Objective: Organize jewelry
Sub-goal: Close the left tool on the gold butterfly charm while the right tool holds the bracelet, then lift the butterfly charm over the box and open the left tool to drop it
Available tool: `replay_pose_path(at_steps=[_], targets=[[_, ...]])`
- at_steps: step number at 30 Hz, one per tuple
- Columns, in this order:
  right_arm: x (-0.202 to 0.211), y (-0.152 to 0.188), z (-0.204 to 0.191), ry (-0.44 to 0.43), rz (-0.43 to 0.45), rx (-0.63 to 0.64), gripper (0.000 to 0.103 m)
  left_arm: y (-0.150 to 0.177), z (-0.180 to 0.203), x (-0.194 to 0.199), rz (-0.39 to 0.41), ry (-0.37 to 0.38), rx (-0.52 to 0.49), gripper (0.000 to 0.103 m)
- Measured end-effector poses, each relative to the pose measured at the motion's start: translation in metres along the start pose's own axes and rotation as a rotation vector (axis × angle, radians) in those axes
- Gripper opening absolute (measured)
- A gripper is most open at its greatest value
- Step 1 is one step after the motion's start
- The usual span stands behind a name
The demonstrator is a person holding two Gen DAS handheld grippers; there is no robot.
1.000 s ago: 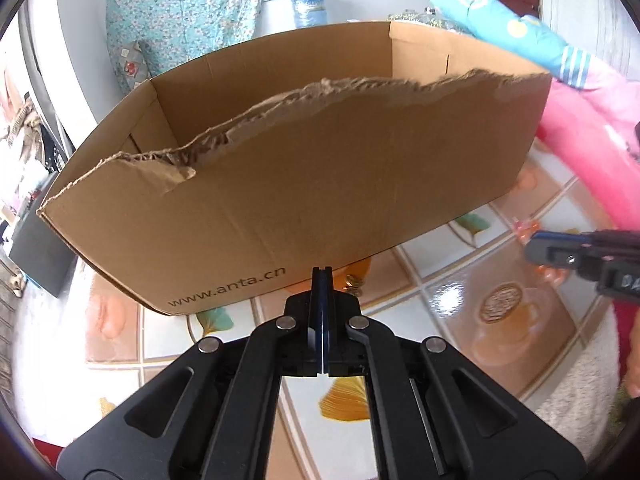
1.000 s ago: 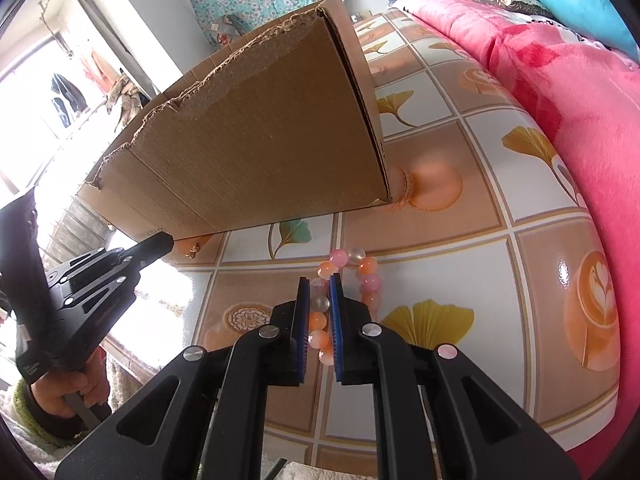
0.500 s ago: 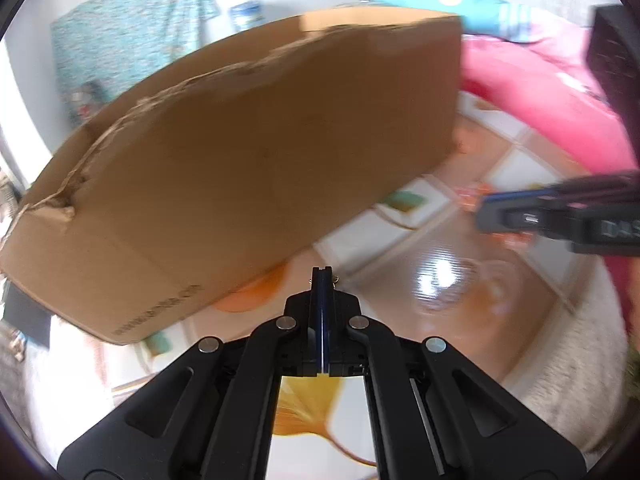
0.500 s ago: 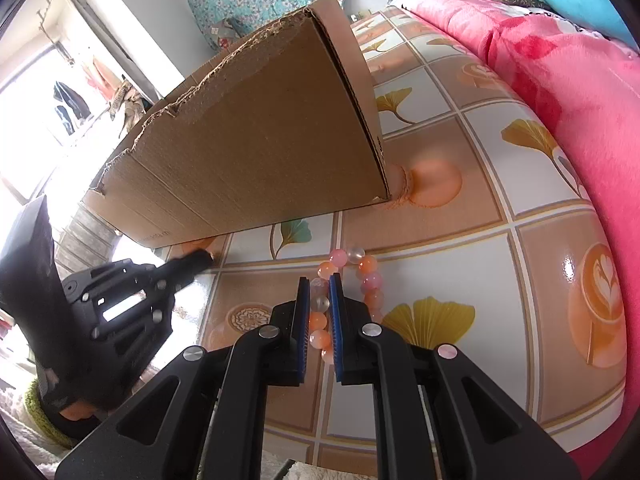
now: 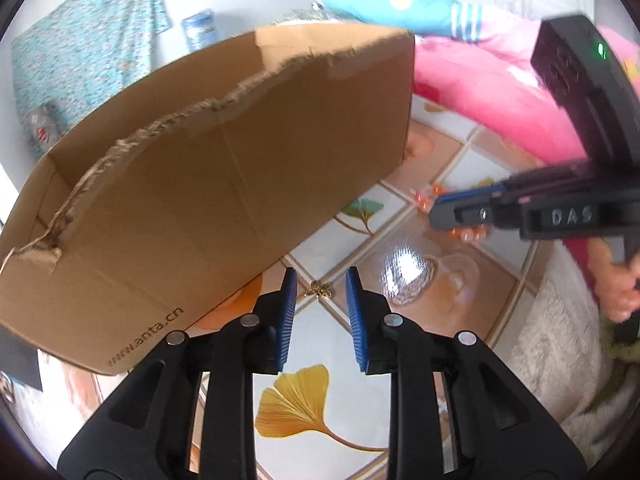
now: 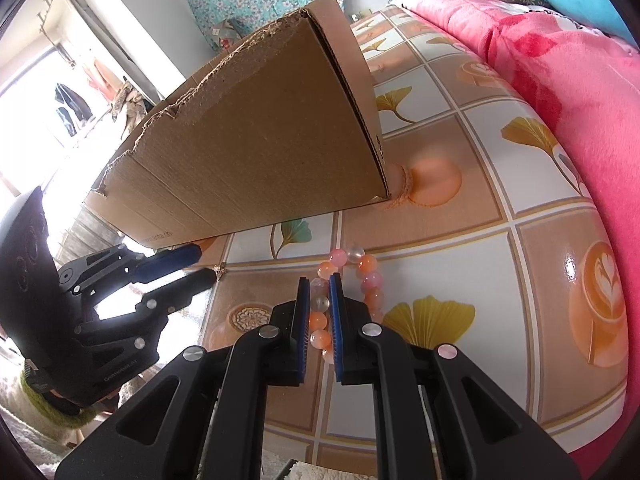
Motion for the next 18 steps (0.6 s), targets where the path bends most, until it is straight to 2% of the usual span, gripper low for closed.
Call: replay_pose_path(at_steps=[4, 8, 10, 11, 18], targets=[[0.0001, 0.0006, -0.0001, -0.002, 0.0, -0.001, 0.01, -0.0014, 0.003, -0.0077, -0.022, 0.007, -0.046, 0.024], [0.0002, 0.0011, -0.0003, -0.004, 0.0, -0.001, 0.01, -0.0034, -0.0016, -0.0089, -0.034, 0.05, -0.039, 0.022], [0.0001, 0.0011, -0.0002, -0.008, 0.0, -0.001, 0.01, -0.0051, -0.0044, -0.0108, -0.045, 0.099, -0.015, 0.012], [0.0001, 0.0011, 0.0, -0.01, 0.001, -0.003, 0.01, -0.0057, -0.0049, -0.0111, -0.048, 0.112, -0.011, 0.011], [0.0003, 0.0008, 0.0014, -0.021, 0.006, -0.005, 0.01, -0.004, -0.0042, -0.0096, -0.047, 0.109, -0.019, 0.011]])
Point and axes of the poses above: each gripper's, at about its wrist camera, not at the fingertips, and x roughly against the way its jaws point, z to its right, y to its underside, the point moved 4 cm from there along -x, roughly the way its jaws point, and after that the axes turned 1 degree about x, right-handed, at the moved point
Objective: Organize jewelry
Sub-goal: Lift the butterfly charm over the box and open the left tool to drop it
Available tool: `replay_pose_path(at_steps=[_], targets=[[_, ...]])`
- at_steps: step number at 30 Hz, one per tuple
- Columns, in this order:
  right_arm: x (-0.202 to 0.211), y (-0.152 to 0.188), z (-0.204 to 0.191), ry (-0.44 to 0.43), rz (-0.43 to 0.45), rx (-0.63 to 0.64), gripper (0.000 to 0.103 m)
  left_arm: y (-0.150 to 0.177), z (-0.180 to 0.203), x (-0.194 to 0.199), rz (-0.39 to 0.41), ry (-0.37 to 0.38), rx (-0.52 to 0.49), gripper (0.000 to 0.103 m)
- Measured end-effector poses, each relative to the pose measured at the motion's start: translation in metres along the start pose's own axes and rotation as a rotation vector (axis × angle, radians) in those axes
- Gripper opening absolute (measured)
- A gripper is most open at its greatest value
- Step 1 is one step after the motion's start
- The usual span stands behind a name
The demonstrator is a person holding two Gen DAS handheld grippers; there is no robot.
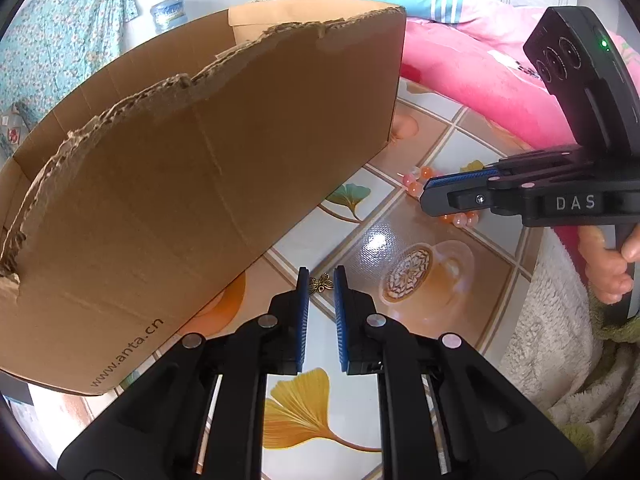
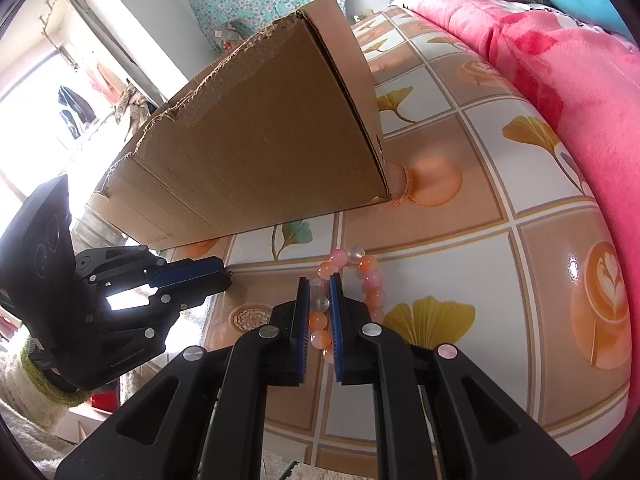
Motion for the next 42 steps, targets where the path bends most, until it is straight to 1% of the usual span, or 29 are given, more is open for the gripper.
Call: replay_pose_path(at_steps=[2, 4, 8, 12, 15, 18, 19, 25, 26, 29, 31, 33, 37, 40, 42], targets=[[0.0, 0.0, 0.0, -0.001, 0.004, -0.001, 0.01, 0.0, 0.001, 0.001, 0.004, -0.009, 0.001, 0.011], [0.0, 0.0, 0.001, -0.001, 0.007, -0.001, 0.01, 0.001, 0.002, 0.002, 0.01, 0.006, 0.016, 0.011], [0.001, 0.0, 0.005, -0.012, 0.01, -0.022, 0.01, 0.0, 0.003, 0.009, 0.033, 0.002, 0.036, 0.011], [0.006, -0.001, 0.012, -0.045, 0.023, -0.067, 0.01, -0.002, 0.0, 0.024, 0.071, 0.005, 0.071, 0.011], [0.016, -0.004, 0.015, -0.107, 0.05, -0.113, 0.01, -0.004, -0.002, 0.038, 0.106, -0.004, 0.087, 0.011], [0.027, -0.008, 0.022, -0.2, 0.086, -0.174, 0.01, -0.009, -0.005, 0.053, 0.141, -0.004, 0.107, 0.011], [0.031, -0.009, 0.025, -0.25, 0.102, -0.206, 0.01, -0.012, -0.007, 0.061, 0.16, -0.006, 0.116, 0.011], [0.048, -0.02, 0.034, -0.436, 0.169, -0.32, 0.01, -0.036, -0.025, 0.106, 0.284, 0.018, 0.192, 0.011], [0.052, -0.024, 0.034, -0.458, 0.184, -0.323, 0.01, -0.04, -0.028, 0.11, 0.299, 0.014, 0.199, 0.011], [0.065, -0.038, 0.028, -0.472, 0.219, -0.299, 0.01, -0.051, -0.044, 0.129, 0.346, -0.006, 0.225, 0.011], [0.077, -0.051, 0.022, -0.481, 0.247, -0.271, 0.01, -0.057, -0.058, 0.137, 0.361, -0.019, 0.248, 0.011], [0.088, -0.063, 0.015, -0.489, 0.27, -0.24, 0.01, -0.063, -0.073, 0.141, 0.353, -0.034, 0.262, 0.011], [0.104, -0.097, -0.008, -0.508, 0.29, -0.144, 0.01, -0.075, -0.103, 0.138, 0.296, -0.072, 0.293, 0.011], [0.105, -0.123, -0.032, -0.514, 0.274, -0.067, 0.01, -0.082, -0.121, 0.131, 0.252, -0.092, 0.3, 0.011], [0.098, -0.138, -0.043, -0.517, 0.253, -0.039, 0.01, -0.085, -0.131, 0.12, 0.201, -0.081, 0.307, 0.011]])
Point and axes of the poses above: each gripper's, at about its wrist camera, not at the fingertips, and x roughly against the way its jaws point, z to its right, y to its underside, the point moved 4 cm from there along -x, roughly the way its jaws point, and after that the axes turned 1 degree about x, right-handed, at the moved point
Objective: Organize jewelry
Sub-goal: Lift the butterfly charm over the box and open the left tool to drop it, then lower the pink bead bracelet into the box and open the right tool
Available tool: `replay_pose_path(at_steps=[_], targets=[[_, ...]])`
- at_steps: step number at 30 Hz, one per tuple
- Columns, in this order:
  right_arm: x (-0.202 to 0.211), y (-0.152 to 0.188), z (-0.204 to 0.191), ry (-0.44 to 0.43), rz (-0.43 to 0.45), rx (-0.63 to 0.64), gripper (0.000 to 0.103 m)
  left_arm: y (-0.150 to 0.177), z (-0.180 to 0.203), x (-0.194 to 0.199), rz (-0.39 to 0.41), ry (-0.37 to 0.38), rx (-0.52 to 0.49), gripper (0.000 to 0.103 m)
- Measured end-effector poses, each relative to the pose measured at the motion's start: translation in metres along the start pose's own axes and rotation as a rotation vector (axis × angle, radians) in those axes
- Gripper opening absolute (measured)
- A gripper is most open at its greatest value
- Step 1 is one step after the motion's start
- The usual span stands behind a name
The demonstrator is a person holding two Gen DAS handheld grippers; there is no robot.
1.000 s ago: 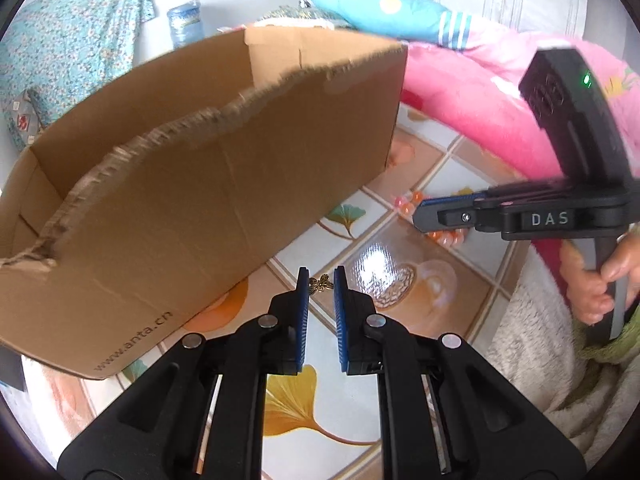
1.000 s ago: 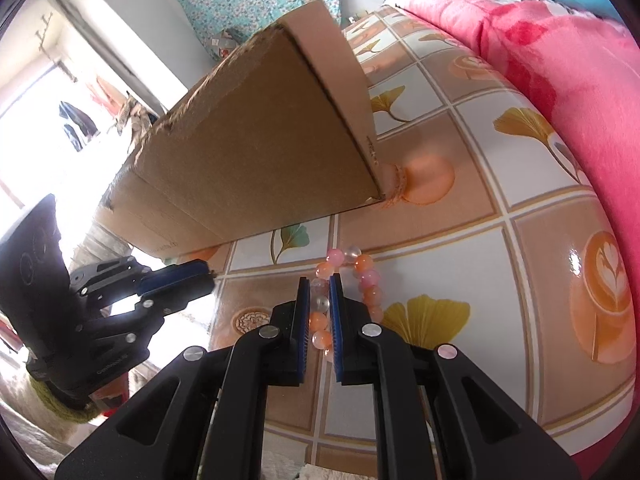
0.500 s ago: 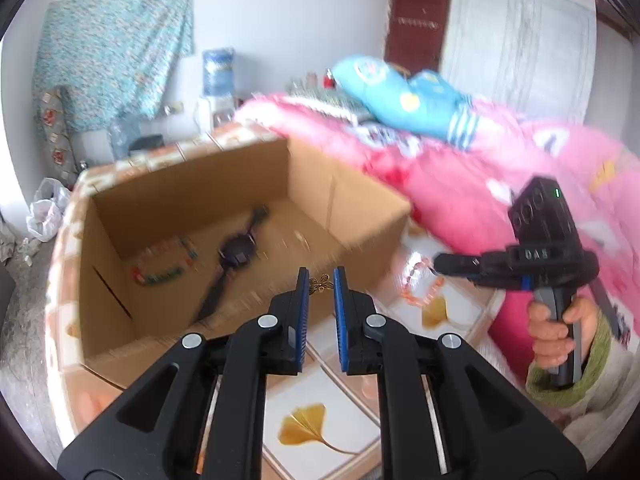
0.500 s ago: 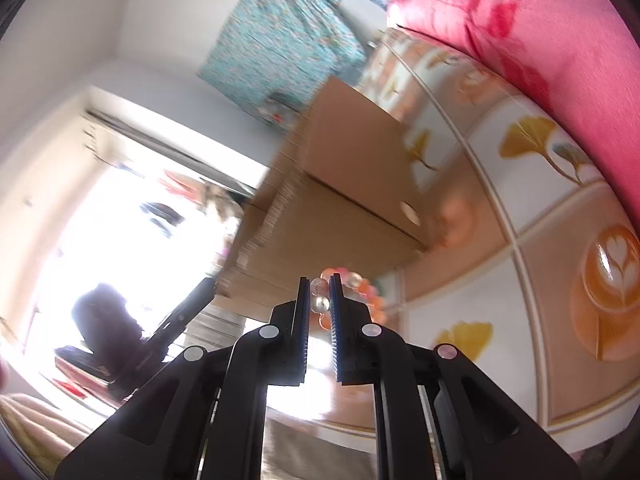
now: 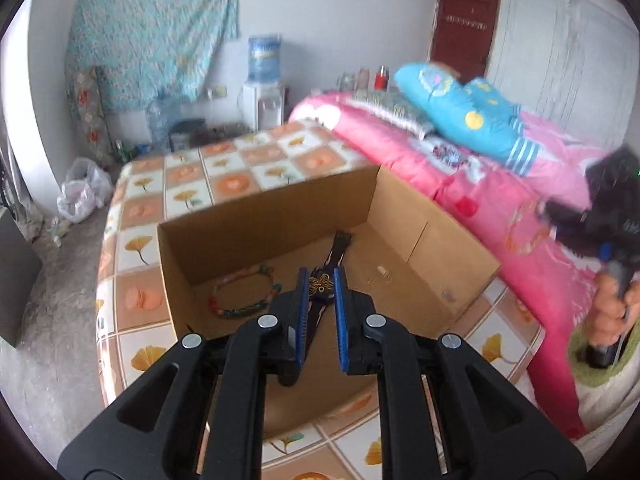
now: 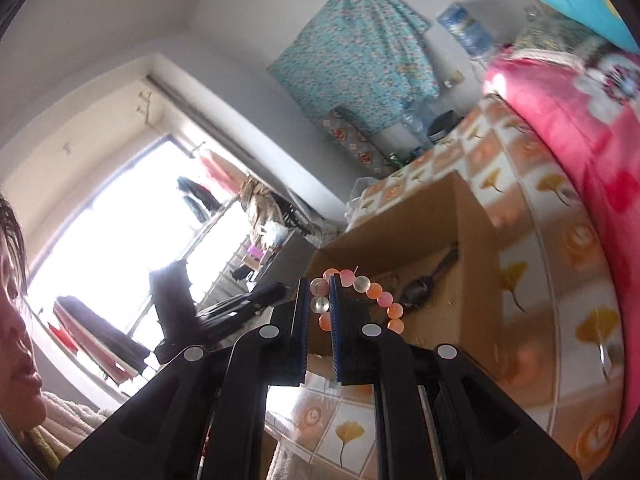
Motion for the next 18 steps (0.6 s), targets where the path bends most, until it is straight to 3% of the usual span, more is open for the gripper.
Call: replay_pose_path(at_steps=[4, 8, 15, 18], targets=[[-0.035, -0.008, -0.001, 0.004, -0.099, 0.003, 0.01, 0.005, -0.022, -0.039, -0.157, -0.002, 0.058, 0.011], [-0.068, -0.007, 0.008, 0.081, -0.226, 0.024, 0.01, 0.014, -0.038, -0.073, -0.286, -0.026, 0.08, 0.011], [-0.098, 0.003, 0.025, 0.229, -0.407, 0.055, 0.01, 0.022, -0.048, -0.107, -0.436, -0.085, 0.048, 0.012], [-0.109, 0.004, 0.032, 0.28, -0.472, 0.086, 0.01, 0.022, -0.046, -0.112, -0.443, -0.077, 0.035, 0.018]])
Point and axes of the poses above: each gripper's, at about its wrist camera, not at the fingertips, and x roughly against the way its jaws point, z to its right, y to its underside, the point moved 4 cm from there along -x, roughly the way its jaws point, and after that the axes turned 1 degree about x, right-handed, at the moved point
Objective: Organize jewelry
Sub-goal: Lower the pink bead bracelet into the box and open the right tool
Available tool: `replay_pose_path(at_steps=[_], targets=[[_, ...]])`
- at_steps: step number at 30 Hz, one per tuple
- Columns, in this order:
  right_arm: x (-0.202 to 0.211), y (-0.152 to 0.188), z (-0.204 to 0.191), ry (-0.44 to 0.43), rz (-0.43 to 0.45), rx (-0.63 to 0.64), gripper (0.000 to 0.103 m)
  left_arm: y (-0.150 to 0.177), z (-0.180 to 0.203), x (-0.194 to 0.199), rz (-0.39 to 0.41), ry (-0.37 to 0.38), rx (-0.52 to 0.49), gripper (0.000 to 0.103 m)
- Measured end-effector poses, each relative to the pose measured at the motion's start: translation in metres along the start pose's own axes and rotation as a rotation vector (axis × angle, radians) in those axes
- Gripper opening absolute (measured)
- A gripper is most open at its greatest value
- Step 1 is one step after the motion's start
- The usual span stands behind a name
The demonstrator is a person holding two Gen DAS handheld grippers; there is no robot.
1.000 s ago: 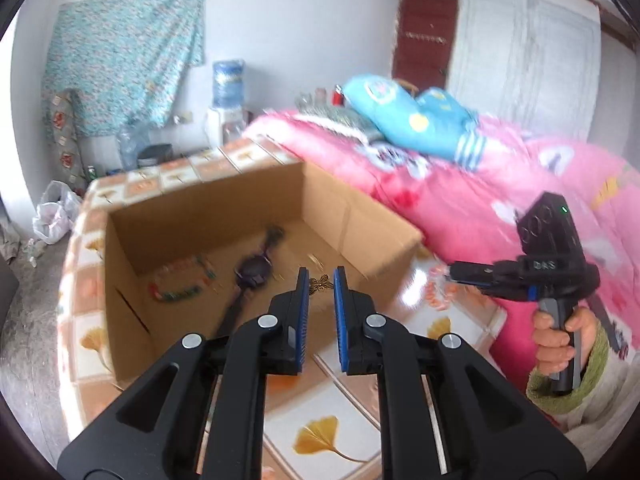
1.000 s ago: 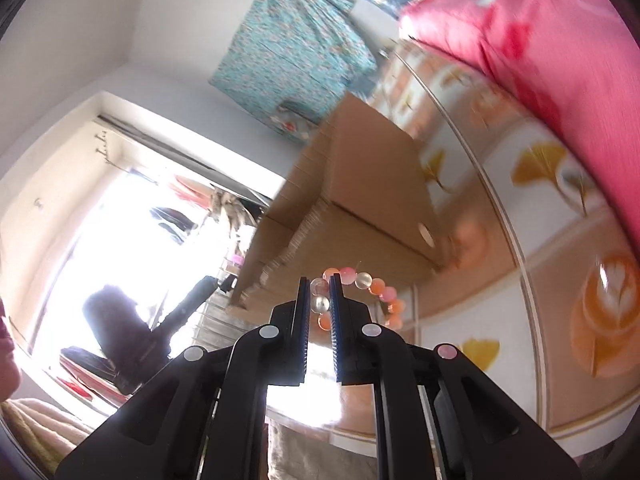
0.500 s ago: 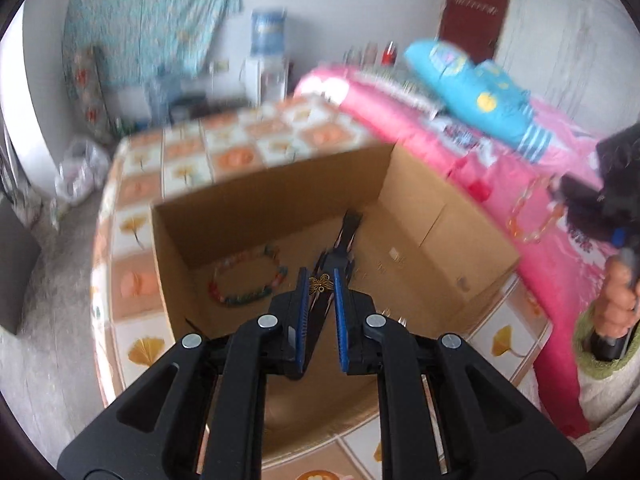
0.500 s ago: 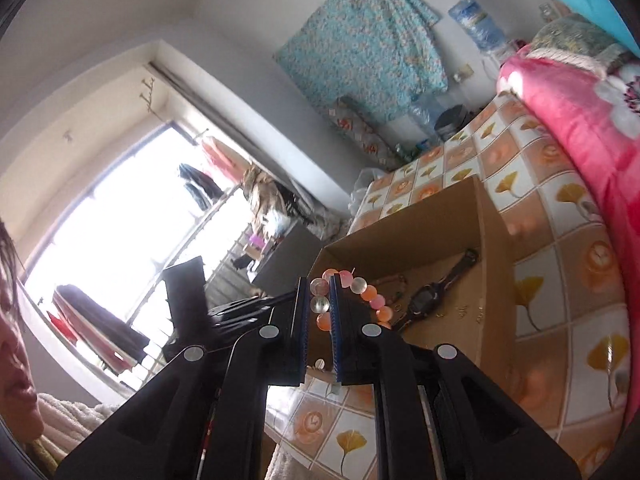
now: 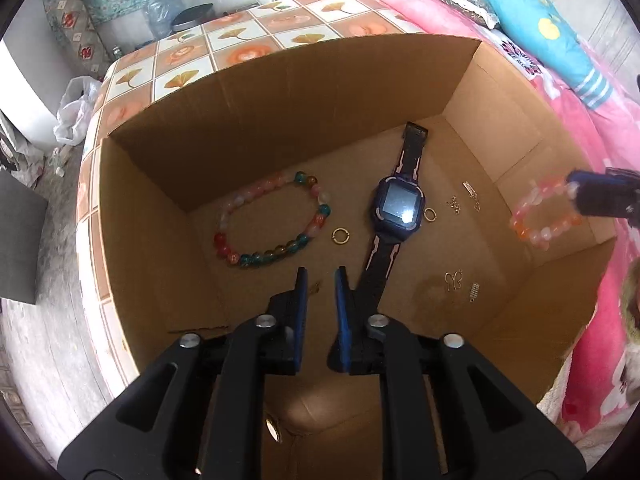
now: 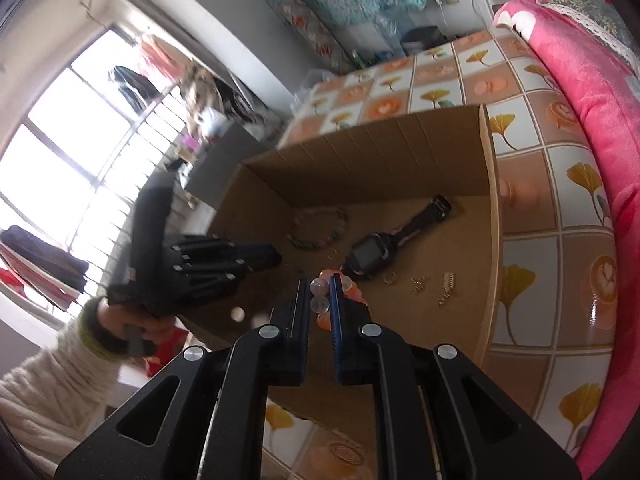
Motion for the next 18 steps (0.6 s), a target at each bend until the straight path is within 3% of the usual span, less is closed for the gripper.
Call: replay_pose_path(at_steps=[5, 10, 18], targets=[[-0.024, -0.002, 0.0, 0.094, -0.125, 0.064, 0.01, -0.001, 0.0, 0.013, 0.071, 0.027, 0.019, 0.03], [-0.05, -0.001, -0.006, 0.24, -0.266, 0.181, 0.01, 0.009, -0.009, 0.044, 0.201, 0.067, 0.075, 0.042], [-0.073, 0.008, -0.005, 0.409, -0.43, 0.263, 0.01, 0.031, -0.032, 0.084, 0.369, 0.019, 0.129, 0.056]])
Point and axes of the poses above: each gripper's, at about its wrist camera, not at the fingertips, and x roughly against the way its jaws point, z to its right, y to its underside, the point moved 4 cm from there along -x, roughly the way its jaws point, and after that the axes turned 1 degree about x, right-handed, at the moved point
